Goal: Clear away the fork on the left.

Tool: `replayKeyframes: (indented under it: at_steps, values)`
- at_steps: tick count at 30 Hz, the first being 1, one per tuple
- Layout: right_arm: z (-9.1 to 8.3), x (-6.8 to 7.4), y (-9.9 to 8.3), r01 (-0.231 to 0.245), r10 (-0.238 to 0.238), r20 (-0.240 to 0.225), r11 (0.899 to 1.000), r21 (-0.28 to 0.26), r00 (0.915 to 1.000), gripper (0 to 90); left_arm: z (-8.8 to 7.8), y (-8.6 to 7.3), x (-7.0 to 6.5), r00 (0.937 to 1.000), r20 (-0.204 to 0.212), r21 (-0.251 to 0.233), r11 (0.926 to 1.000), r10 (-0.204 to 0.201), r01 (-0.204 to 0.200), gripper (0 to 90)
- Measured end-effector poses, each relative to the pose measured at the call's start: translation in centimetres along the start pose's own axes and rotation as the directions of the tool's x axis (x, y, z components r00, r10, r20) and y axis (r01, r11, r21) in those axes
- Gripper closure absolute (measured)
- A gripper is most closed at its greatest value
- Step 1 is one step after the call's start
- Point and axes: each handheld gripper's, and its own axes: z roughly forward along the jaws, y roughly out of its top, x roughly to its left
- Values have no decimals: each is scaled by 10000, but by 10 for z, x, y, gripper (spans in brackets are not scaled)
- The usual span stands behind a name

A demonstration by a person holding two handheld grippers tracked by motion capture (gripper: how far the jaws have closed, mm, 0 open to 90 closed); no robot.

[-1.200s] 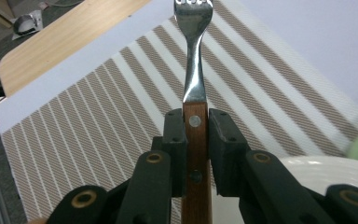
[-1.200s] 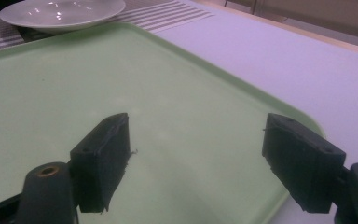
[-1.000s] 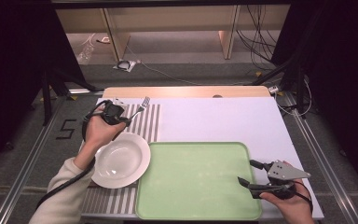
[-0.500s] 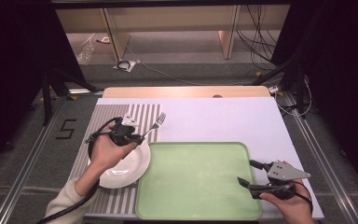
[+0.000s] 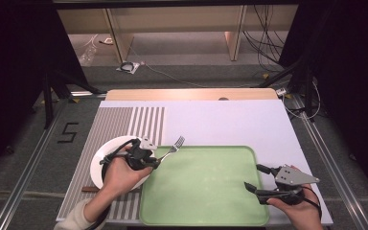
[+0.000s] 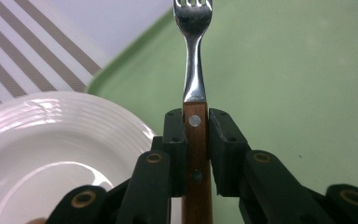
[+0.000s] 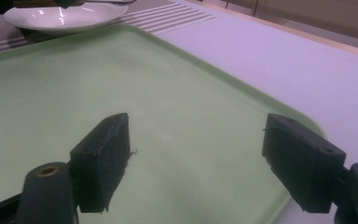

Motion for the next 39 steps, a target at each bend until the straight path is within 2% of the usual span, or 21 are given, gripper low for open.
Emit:
replayKeyframes:
  at_steps: [7, 17, 39]
  values:
    - [0, 0, 0, 37, -37, -22, 10000, -12, 10000, 244, 10, -7, -18, 9998, 172, 434, 9990, 122, -130, 773]
    - [0, 0, 0, 30, -30, -25, 10000, -4, 10000, 244, 23, -12, -30, 9991, 367, 794, 9965, 227, -255, 772]
    - [0, 0, 0, 35, -35, -52, 10000, -2, 10000, 244, 39, -19, -37, 9981, 473, 1262, 9910, 391, -448, 771]
